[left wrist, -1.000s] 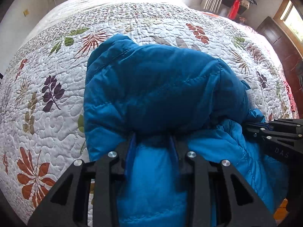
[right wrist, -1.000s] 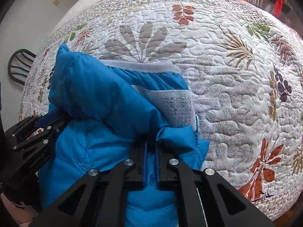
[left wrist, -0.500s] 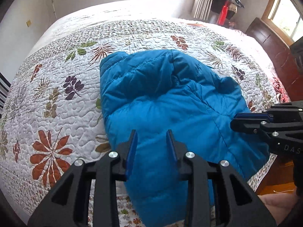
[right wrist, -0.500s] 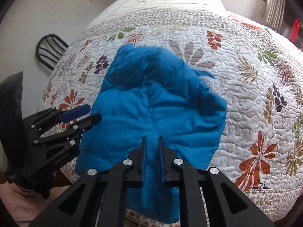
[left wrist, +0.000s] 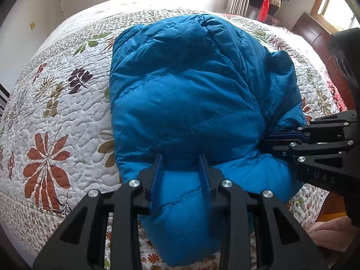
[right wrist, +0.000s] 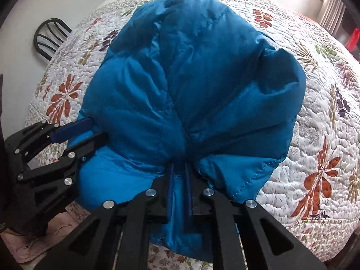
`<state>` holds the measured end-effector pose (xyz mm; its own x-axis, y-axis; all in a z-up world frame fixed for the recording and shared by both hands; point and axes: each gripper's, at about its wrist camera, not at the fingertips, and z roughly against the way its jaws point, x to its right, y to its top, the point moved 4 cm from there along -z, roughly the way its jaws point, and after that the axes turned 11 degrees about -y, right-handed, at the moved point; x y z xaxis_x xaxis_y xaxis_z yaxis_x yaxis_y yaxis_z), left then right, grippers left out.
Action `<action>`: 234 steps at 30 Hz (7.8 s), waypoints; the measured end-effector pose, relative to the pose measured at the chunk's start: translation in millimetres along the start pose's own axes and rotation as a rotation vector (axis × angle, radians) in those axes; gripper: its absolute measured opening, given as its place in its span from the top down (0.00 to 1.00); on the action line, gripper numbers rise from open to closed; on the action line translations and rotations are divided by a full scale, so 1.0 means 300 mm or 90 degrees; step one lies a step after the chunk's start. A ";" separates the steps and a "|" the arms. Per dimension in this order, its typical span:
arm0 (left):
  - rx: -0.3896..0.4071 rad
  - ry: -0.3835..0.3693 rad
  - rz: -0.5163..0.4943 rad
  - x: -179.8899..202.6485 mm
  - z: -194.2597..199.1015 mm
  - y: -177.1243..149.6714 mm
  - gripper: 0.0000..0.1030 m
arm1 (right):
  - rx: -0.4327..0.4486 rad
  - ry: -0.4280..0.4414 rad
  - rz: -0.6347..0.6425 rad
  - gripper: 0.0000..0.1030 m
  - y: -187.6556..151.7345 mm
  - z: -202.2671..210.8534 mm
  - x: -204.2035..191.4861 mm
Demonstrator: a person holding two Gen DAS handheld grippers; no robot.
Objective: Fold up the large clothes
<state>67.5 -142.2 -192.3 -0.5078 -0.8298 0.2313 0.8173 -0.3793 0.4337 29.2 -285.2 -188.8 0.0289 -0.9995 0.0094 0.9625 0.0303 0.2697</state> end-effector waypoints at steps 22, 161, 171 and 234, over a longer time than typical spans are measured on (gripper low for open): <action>0.038 0.020 0.014 -0.003 0.166 0.018 0.69 | 0.095 0.052 -0.081 0.74 -0.009 0.272 0.117; 0.148 -0.018 0.250 -0.707 0.212 0.351 0.13 | 0.129 0.035 -0.022 0.04 0.576 0.144 -0.221; 0.140 0.078 0.230 -0.585 0.349 0.252 0.10 | 0.154 0.010 -0.010 0.04 0.417 0.280 -0.265; 0.187 0.134 0.184 -0.336 0.647 0.102 0.08 | 0.212 0.009 0.000 0.04 0.187 0.568 -0.273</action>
<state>91.0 9.4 -33.2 -0.1797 -0.9610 0.2104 0.7902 -0.0136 0.6127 34.9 -201.3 -10.4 0.0350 -0.9994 -0.0030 0.8216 0.0271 0.5694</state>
